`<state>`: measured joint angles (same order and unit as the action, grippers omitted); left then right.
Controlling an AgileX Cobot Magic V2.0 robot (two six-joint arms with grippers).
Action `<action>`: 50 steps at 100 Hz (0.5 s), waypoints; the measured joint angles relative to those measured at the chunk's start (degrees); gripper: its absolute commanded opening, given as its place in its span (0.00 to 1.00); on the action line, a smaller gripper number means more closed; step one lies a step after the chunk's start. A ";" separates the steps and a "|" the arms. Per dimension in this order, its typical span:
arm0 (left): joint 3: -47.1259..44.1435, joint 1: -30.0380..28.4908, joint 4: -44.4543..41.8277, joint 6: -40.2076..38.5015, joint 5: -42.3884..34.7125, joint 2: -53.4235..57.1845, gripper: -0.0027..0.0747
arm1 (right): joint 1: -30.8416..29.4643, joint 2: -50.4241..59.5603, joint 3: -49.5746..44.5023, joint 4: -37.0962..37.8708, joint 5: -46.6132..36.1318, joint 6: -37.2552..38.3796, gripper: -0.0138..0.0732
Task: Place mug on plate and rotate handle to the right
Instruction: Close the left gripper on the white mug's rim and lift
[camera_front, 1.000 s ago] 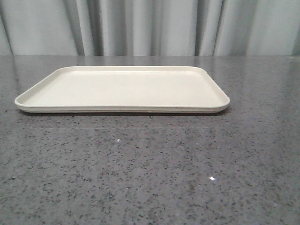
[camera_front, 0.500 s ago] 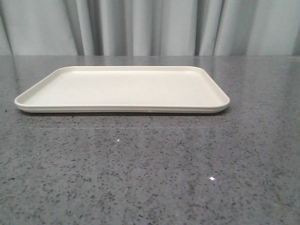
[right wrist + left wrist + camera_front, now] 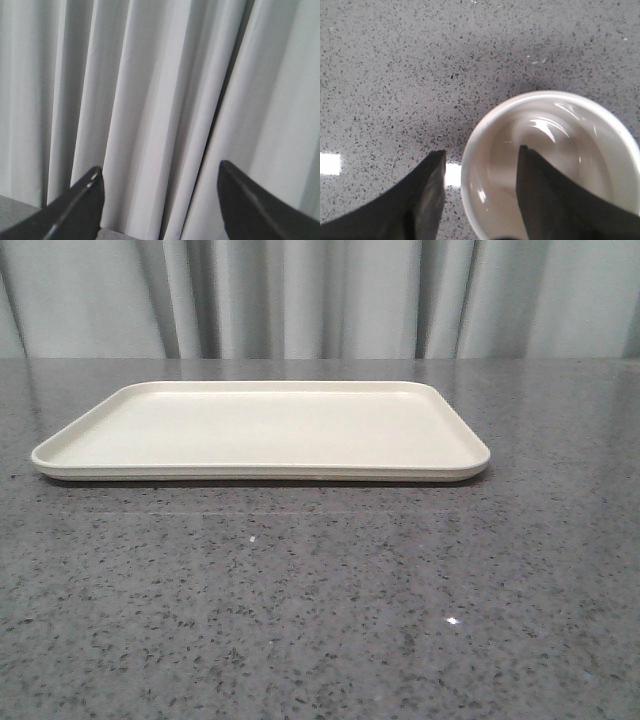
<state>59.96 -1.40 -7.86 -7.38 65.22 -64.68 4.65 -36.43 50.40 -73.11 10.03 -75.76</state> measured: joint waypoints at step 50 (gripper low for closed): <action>-0.09 0.00 -1.11 0.05 0.34 -3.64 0.47 | 0.00 -0.14 0.00 0.00 -0.01 0.00 0.72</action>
<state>59.87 -1.40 -8.97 -7.33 65.57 -68.32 4.65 -36.57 50.40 -73.11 10.01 -75.76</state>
